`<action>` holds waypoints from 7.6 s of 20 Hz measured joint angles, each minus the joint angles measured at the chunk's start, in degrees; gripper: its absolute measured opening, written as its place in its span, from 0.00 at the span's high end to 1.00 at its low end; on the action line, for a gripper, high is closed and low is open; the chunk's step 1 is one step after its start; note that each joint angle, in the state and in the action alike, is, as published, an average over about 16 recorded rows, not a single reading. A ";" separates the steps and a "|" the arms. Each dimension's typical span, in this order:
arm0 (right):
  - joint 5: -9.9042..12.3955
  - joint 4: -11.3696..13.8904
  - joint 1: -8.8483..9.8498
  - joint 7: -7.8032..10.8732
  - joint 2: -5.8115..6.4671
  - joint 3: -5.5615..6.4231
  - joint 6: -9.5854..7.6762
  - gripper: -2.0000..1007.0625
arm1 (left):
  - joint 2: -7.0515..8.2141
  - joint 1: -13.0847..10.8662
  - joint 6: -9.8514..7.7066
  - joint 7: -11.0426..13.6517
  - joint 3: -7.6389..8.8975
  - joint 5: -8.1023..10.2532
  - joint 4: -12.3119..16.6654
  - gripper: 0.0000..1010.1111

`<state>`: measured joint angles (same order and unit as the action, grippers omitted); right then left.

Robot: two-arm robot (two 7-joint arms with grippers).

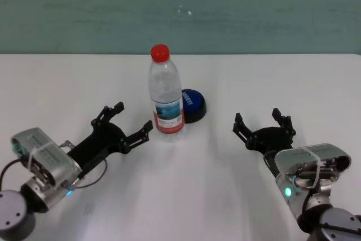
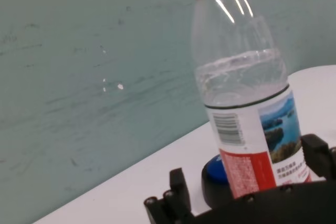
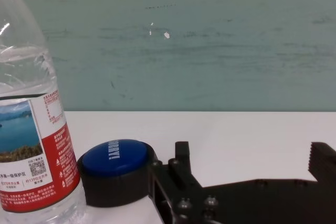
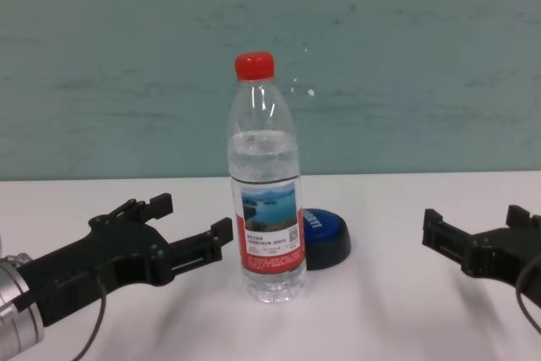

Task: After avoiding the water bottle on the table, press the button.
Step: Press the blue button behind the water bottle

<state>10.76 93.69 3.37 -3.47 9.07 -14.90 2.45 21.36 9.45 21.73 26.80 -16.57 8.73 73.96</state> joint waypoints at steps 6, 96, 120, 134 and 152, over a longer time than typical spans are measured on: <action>0.00 0.00 0.00 0.00 0.00 0.00 0.00 0.00 | -0.04 0.44 -0.06 0.41 -0.44 0.19 -0.19 0.01; 0.00 0.00 0.00 0.00 0.00 0.00 0.00 0.00 | 5.00 3.70 5.00 7.58 6.72 8.94 -5.23 0.01; 0.00 0.00 0.00 0.00 0.00 0.00 0.00 0.00 | -1.72 17.60 4.75 6.82 1.48 4.65 -22.76 0.01; 0.00 0.00 0.00 0.00 0.00 0.00 0.00 0.00 | -4.34 23.16 5.32 7.70 -1.35 2.02 -30.70 0.01; 0.00 0.00 0.00 0.00 0.00 0.00 0.00 0.00 | -8.31 30.34 8.65 10.27 -2.95 0.58 -41.90 0.01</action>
<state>10.77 93.68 3.37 -3.47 9.07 -14.90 2.45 13.05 39.78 30.38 37.07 -19.52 9.30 32.07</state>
